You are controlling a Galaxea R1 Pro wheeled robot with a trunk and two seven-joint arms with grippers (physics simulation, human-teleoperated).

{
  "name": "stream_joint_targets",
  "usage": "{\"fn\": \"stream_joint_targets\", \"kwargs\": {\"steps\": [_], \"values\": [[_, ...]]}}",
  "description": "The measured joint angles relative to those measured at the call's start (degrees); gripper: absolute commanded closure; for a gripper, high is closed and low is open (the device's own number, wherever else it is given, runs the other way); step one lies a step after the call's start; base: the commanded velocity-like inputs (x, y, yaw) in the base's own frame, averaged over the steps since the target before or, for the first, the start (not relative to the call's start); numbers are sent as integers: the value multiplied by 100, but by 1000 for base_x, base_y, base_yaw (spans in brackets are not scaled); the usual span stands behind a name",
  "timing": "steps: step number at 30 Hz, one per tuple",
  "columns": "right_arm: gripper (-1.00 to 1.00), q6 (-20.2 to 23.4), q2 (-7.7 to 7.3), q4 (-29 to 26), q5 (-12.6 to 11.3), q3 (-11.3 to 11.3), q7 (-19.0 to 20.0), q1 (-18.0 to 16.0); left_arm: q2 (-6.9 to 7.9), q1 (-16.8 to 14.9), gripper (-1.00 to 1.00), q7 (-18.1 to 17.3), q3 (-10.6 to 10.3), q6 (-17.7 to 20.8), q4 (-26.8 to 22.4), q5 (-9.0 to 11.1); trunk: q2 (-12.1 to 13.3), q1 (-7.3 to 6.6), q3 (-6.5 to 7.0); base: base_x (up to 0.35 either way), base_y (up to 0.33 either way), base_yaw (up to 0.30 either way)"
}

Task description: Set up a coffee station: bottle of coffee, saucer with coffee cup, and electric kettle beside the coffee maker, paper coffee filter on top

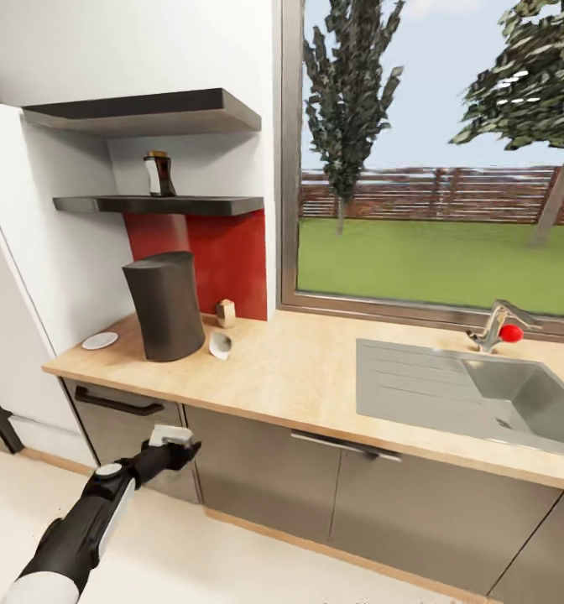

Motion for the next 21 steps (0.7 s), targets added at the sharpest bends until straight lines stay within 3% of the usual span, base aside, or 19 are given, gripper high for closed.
{"fn": "stream_joint_targets", "kwargs": {"steps": [2,4,5,10,15,17,21], "values": [[-100,-2,47,1,-1,1,0,0,191,-191,-100,-363,2,485,-342,0,1,0,0,0,0,-298],[-100,-2,106,2,-1,0,0,0,584,-758,-100,-1140,17,1289,-526,-4,0,0,0,0,0,-298],[-100,-3,125,2,-1,0,0,0,656,-904,-100,-1284,19,1489,-538,-4,0,0,-1,0,0,-298],[-100,-2,145,-27,-1,-1,0,0,720,-1343,-100,-1416,8,1828,-556,-18,1,0,-1,0,0,-298],[-100,-4,147,-39,-1,-1,0,0,724,-1498,-100,-1349,28,1876,-574,-163,1,0,-2,0,0,-251],[-100,-3,147,-42,-1,-1,0,0,715,-1489,-100,-1161,49,1847,-599,-306,1,0,-1,0,0,-75],[-100,-2,148,-43,0,5,0,0,691,-1444,-100,-623,77,1795,-609,-376,1,0,-1,0,0,-25]]}}
